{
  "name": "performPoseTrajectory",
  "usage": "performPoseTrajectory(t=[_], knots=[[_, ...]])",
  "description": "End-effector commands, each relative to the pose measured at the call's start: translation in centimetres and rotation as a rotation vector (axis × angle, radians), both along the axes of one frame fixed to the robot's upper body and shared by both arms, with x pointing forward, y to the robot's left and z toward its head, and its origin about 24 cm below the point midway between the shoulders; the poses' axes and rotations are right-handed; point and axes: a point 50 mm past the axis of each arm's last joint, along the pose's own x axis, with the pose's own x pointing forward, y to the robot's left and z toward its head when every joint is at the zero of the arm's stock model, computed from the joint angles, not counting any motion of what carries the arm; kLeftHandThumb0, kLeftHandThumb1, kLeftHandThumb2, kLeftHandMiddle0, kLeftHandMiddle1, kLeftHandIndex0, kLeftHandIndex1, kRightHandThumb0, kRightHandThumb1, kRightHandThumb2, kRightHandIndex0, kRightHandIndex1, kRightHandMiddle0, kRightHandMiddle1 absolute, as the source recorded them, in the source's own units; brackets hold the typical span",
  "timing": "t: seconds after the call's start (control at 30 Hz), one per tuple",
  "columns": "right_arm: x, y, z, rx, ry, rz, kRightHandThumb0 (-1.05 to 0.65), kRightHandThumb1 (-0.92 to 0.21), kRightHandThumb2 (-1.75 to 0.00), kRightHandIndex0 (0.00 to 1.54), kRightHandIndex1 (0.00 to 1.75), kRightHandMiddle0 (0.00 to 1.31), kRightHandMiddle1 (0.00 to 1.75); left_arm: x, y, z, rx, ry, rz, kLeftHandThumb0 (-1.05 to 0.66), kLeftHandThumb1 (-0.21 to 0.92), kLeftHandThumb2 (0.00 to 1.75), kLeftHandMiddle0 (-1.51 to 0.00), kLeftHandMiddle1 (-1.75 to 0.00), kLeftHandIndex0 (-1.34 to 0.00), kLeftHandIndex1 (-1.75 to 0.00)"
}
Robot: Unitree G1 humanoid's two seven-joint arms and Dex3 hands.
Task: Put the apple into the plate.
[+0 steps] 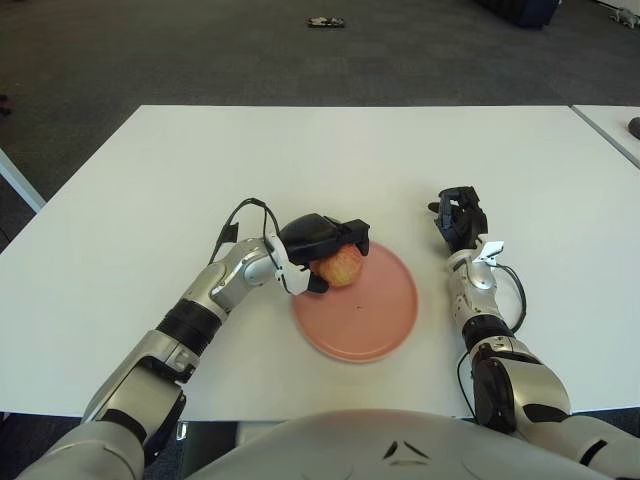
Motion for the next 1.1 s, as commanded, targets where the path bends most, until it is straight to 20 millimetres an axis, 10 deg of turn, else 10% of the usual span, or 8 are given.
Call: performPoseTrajectory(t=[0.0, 0.97, 1.07], knots=[[-1.9, 0.5, -3.0, 0.051, 0.162, -0.008, -0.36, -0.83, -0.64, 0.4, 1.48, 0.25, 1.75, 0.3, 0.4, 0.2, -0.006, -0.016, 0.023, 0.0, -0.02, 1.67, -0.88, -1.67, -0.64, -1.75], [-1.7, 0.5, -2.9, 0.045, 0.159, -0.008, -0.36, -0.84, -0.63, 0.4, 1.49, 0.24, 1.75, 0.2, 0.6, 1.2, -0.151, -0.099, -0.006, -0.01, -0.05, 1.69, -0.88, -1.73, -0.72, -1.63], [-1.7, 0.5, -2.9, 0.042, 0.16, -0.008, -0.36, -0.83, -0.64, 0.39, 1.48, 0.25, 1.75, 0.2, 0.6, 1.3, -0.101, -0.128, -0.025, -0.29, 0.34, 1.25, -0.65, -1.74, -0.54, -1.71]])
